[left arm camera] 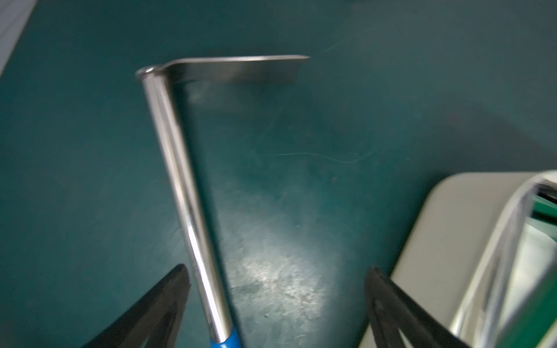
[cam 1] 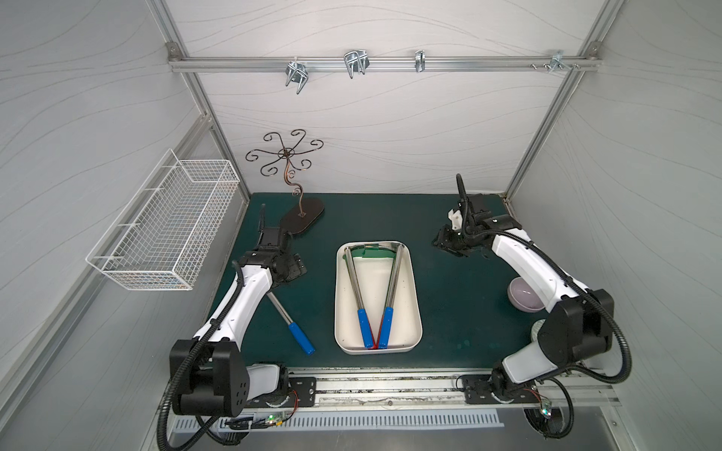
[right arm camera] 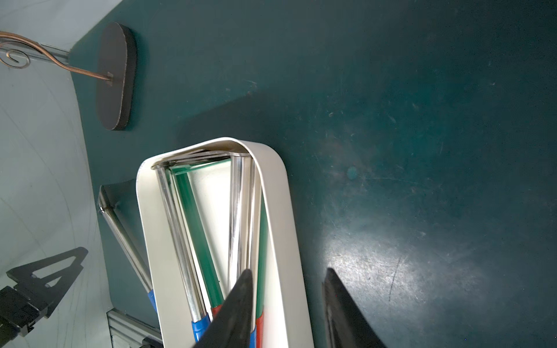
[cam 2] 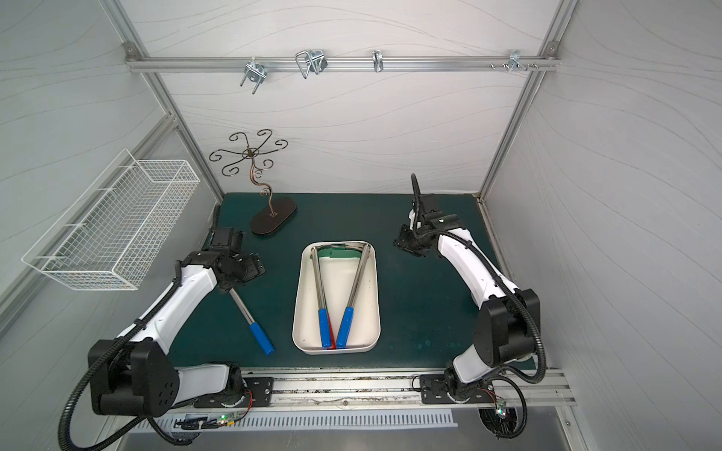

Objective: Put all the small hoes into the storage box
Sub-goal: Pick up the hoe from the center of the board.

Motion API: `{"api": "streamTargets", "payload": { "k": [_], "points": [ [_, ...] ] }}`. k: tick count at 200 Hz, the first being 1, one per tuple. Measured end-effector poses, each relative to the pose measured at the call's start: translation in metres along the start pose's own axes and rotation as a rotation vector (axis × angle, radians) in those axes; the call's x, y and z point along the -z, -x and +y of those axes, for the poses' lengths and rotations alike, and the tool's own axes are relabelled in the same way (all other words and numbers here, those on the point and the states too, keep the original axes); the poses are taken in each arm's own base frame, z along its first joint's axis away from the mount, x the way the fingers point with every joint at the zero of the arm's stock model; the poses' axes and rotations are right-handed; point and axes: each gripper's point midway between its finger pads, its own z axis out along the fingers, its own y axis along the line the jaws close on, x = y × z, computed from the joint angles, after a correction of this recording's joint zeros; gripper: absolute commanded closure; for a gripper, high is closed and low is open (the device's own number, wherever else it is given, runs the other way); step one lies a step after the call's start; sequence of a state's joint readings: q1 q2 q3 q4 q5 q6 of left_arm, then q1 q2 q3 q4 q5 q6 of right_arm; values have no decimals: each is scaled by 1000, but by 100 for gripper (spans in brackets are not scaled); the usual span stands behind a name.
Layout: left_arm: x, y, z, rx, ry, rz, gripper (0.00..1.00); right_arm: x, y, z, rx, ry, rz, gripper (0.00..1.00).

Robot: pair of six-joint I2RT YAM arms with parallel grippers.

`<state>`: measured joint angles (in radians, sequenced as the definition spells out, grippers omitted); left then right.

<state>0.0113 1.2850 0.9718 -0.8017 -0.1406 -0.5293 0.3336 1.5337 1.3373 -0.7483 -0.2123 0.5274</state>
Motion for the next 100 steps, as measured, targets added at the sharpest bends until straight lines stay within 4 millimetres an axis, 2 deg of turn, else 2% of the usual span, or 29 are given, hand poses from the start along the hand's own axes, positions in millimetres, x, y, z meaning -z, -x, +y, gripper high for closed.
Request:
{"api": "streamTargets", "payload": {
  "k": [60, 100],
  "points": [
    [-9, 1, 59, 260, 137, 63, 10, 7, -14, -6, 10, 31, -2, 60],
    [-31, -4, 78, 327, 189, 145, 16, 8, -22, -9, 17, 45, 3, 60]
  ]
}}
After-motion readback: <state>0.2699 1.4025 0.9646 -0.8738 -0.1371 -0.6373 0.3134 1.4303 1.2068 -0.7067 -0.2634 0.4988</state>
